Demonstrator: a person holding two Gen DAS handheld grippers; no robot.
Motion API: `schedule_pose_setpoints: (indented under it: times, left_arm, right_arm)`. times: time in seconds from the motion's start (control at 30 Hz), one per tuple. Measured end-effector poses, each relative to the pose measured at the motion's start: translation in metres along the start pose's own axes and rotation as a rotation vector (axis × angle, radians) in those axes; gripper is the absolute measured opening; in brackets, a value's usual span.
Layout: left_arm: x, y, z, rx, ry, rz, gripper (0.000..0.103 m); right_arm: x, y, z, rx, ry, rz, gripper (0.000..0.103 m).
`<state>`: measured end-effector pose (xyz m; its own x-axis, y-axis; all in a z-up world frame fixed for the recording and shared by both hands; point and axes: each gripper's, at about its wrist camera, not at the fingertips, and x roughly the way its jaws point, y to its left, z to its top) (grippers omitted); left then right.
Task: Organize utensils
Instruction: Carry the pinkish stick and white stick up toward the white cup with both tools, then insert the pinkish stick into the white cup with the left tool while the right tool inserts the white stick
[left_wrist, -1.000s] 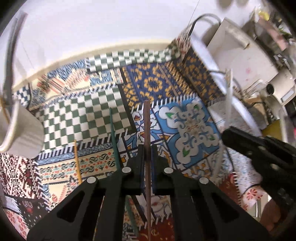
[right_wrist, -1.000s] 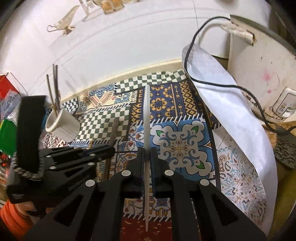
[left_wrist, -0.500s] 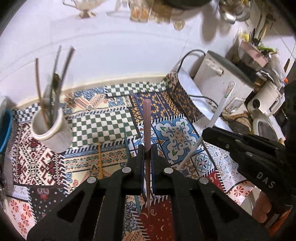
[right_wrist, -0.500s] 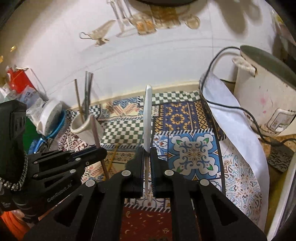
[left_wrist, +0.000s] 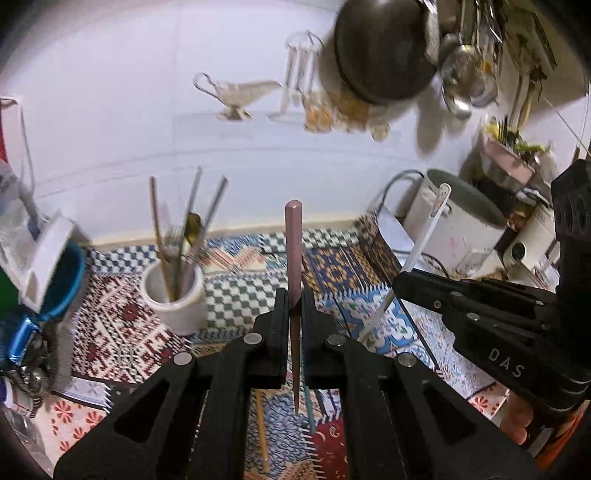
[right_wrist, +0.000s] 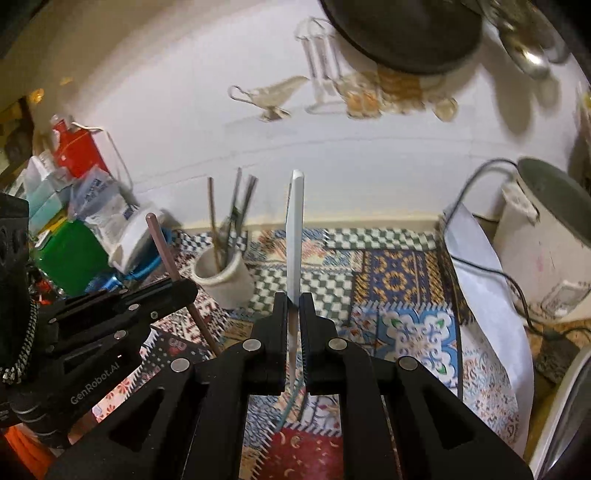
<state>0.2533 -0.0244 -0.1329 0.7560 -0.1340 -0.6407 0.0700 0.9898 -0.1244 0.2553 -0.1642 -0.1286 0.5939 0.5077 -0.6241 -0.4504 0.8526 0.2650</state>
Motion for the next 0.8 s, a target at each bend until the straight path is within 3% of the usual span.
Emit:
schedule_pose_setpoints:
  times: [0.8]
  left_arm:
    - [-0.026, 0.098, 0.075, -0.15, -0.177, 0.193, 0.004]
  right_arm:
    - [0.038, 0.071, 0.091, -0.158, -0.136, 0.168, 0.006]
